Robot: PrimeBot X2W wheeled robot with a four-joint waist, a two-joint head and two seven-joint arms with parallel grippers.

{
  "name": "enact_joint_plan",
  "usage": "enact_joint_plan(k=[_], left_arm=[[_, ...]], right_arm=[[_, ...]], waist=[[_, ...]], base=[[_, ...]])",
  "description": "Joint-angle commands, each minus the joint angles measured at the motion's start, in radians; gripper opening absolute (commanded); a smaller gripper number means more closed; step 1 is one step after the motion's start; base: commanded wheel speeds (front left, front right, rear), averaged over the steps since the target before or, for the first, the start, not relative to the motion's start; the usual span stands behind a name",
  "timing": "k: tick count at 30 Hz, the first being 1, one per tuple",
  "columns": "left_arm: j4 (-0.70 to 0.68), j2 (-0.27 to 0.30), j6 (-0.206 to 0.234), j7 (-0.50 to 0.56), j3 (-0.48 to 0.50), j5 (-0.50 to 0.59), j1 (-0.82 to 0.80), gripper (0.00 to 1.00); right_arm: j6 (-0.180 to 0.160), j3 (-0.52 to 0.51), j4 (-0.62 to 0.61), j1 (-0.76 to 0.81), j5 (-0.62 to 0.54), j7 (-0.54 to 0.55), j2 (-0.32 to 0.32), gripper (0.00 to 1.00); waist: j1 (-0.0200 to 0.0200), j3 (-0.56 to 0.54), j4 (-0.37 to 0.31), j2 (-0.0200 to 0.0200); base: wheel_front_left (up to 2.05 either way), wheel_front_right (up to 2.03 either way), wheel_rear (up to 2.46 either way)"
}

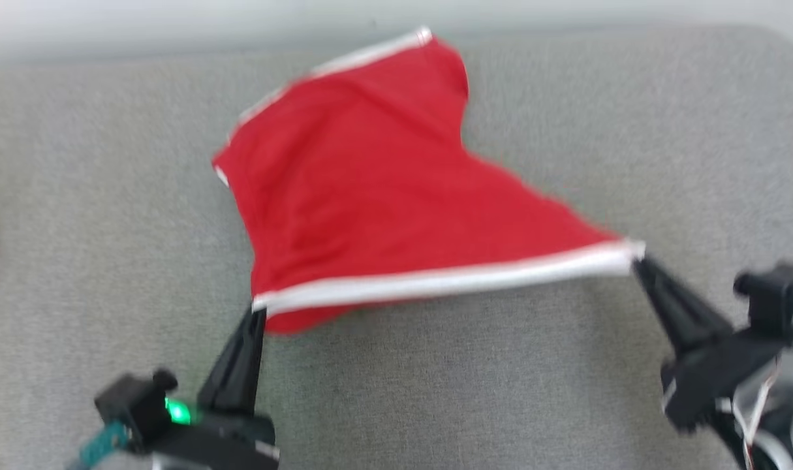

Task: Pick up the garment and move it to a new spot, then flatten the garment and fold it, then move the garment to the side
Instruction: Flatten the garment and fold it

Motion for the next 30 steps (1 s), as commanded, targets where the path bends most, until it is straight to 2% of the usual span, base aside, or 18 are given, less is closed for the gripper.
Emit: enact_joint_plan(k=[1, 6, 14, 17, 21, 26, 30], left_arm=[[-0.010, -0.005, 0.002, -0.004, 0.011, 0.011, 0.051, 0.00], [-0.039, -0.017, 0.002, -0.004, 0.043, 0.069, 0.183, 0.00], [-0.095, -0.027, 0.002, -0.004, 0.065, 0.098, 0.295, 0.00], [-0.113, -0.033, 0.002, -0.004, 0.062, 0.096, 0.282, 0.00], [-0.100, -0.041, 0.002, -0.004, 0.040, 0.081, 0.199, 0.00], [-0.035, -0.051, 0.002, 0.007, -0.008, 0.061, 0.045, 0.00], [0.037, -0.072, 0.002, 0.026, -0.018, 0.058, -0.085, 0.00]], right_arm=[[-0.003, -0.019, -0.039, 0.056, 0.002, 0.041, 0.014, 0.00], [-0.003, -0.062, -0.171, 0.243, 0.021, 0.198, 0.048, 0.00], [-0.003, -0.119, -0.310, 0.388, 0.031, 0.330, 0.084, 0.00], [-0.003, -0.125, -0.310, 0.330, 0.017, 0.320, 0.058, 0.00], [-0.003, -0.095, -0.230, 0.170, 0.018, 0.288, -0.009, 0.00], [-0.003, 0.005, -0.027, -0.089, 0.034, 0.237, -0.096, 0.00], [-0.003, 0.101, 0.139, -0.294, 0.049, 0.191, -0.138, 0.00]], waist=[[0.0004, -0.075, 0.008, 0.0002], [0.0004, -0.110, 0.021, 0.0002], [0.0004, -0.135, 0.042, 0.0002], [0.0004, -0.136, 0.051, 0.0002], [0.0004, -0.118, 0.073, 0.0002], [0.0004, -0.066, 0.115, 0.0002], [0.0004, -0.004, 0.158, 0.0002]], base=[[0.00, 0.00, 0.00], [0.00, 0.00, 0.00], [0.00, 0.00, 0.00], [0.00, 0.00, 0.00], [0.00, 0.00, 0.00], [0.00, 0.00, 0.00], [0.00, 0.00, 0.00]])
